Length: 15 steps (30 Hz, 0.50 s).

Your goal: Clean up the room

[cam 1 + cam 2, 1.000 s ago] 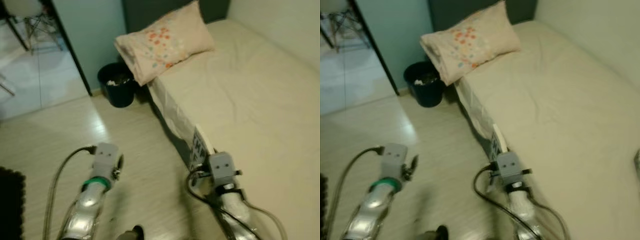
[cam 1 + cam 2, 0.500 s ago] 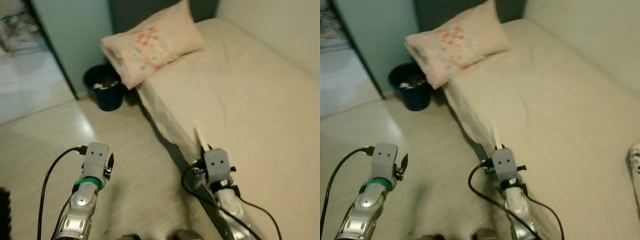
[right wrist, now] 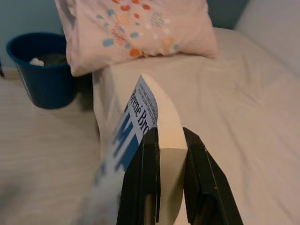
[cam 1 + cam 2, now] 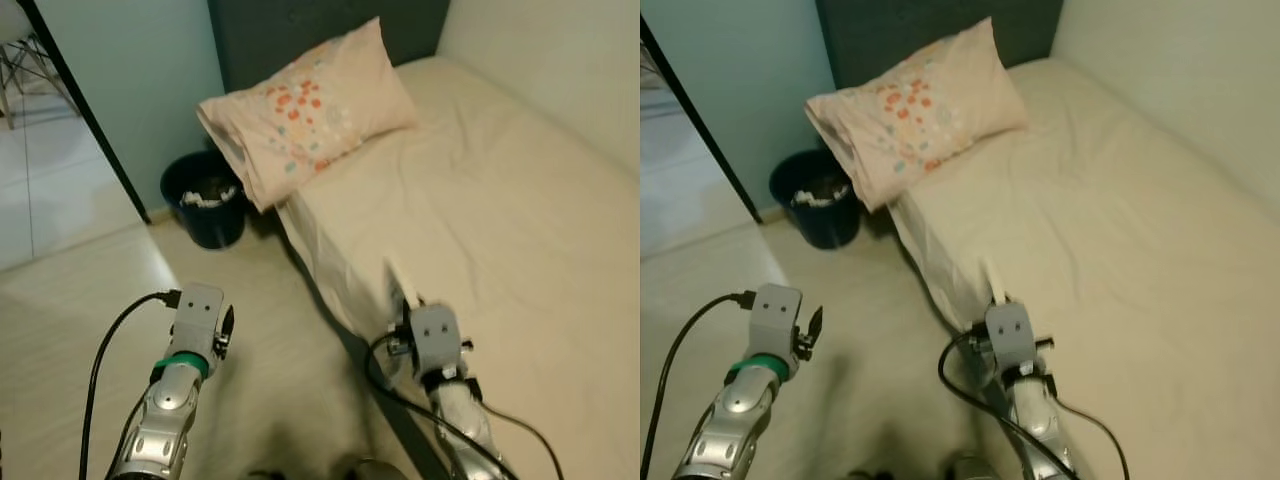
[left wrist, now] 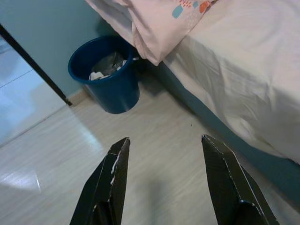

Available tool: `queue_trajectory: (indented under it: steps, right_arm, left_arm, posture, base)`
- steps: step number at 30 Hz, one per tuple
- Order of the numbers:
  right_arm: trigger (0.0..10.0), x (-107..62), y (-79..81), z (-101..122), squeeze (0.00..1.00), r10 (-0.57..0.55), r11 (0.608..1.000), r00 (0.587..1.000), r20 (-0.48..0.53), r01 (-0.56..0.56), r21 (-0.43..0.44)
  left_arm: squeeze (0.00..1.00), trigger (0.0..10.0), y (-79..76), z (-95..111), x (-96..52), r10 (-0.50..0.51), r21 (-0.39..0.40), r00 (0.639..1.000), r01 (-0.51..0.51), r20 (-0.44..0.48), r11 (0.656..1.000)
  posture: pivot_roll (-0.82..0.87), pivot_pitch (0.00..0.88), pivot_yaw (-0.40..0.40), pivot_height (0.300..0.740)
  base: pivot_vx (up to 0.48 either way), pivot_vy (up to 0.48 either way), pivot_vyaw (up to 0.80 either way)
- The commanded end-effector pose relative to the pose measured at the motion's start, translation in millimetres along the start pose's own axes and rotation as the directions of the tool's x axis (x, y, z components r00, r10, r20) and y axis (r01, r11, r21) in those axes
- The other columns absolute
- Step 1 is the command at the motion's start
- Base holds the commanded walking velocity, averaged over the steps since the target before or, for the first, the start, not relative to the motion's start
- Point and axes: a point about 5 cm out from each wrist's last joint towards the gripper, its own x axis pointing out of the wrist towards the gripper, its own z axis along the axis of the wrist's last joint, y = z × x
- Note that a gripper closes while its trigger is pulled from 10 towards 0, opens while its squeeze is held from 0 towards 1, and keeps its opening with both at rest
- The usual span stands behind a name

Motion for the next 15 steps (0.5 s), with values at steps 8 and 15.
queue_trajectory:
  steps: [8,15]
  right_arm:
    - [10.0,2.3,-6.0,7.5,0.00,-0.018,1.000,0.999,0.044,0.018,0.005]
    - [10.0,5.6,-9.9,11.1,0.00,-0.039,0.999,0.998,0.058,0.039,-0.003]
  left_arm:
    - [0.00,10.0,-2.6,-6.4,-3.1,-0.006,-0.001,1.000,0.006,-0.023,1.000]
    - [0.00,10.0,-2.4,-6.0,-3.0,-0.007,-0.001,1.000,0.007,-0.022,1.000]
  posture:
    - [-0.11,0.077,0.072,0.725]
    - [-0.11,0.077,0.073,0.725]
  base:
    - [0.480,0.000,0.00]
    - [0.480,0.000,0.00]
